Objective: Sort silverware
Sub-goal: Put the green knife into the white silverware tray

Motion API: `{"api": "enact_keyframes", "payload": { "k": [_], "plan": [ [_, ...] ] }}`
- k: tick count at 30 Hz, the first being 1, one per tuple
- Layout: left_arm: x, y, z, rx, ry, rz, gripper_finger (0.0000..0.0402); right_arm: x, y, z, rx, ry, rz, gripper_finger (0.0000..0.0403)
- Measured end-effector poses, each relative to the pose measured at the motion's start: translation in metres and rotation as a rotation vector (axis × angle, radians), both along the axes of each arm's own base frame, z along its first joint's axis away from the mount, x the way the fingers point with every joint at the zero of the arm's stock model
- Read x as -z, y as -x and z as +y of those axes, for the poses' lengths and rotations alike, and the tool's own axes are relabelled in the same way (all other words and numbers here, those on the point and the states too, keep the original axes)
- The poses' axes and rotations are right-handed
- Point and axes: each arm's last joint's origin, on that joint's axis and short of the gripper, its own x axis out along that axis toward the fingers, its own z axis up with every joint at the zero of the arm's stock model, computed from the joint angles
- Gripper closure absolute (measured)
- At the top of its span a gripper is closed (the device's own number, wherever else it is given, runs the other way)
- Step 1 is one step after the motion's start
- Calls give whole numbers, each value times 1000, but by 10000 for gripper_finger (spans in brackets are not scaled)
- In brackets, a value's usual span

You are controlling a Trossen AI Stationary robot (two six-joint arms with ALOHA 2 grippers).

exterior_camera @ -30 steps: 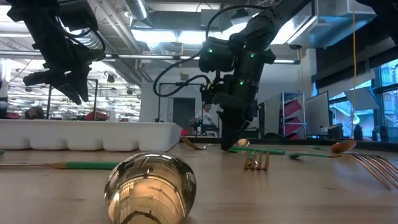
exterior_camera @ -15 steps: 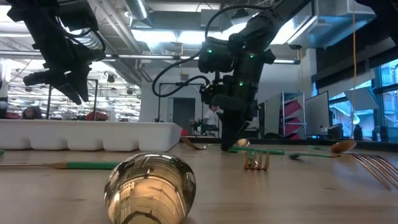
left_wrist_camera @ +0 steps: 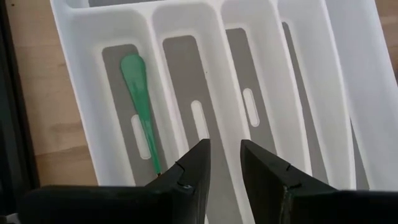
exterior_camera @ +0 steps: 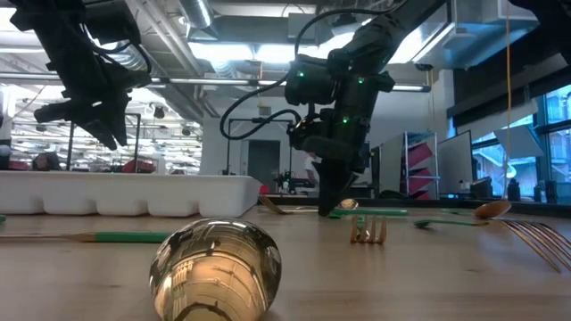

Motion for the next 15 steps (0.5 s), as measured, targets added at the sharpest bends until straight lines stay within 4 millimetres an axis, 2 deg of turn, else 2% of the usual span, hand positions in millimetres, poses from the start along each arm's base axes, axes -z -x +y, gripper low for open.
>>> {"api": "enact_keyframes", "payload": {
  "k": [6,15],
  "plan": [
    [0,0,0,-1,0,0,320,-6,-3,0,0,-3,13,376],
    [0,0,0,-2,1,-1,320,-41,-16,-3,-53,27,58,378]
  ]
}}
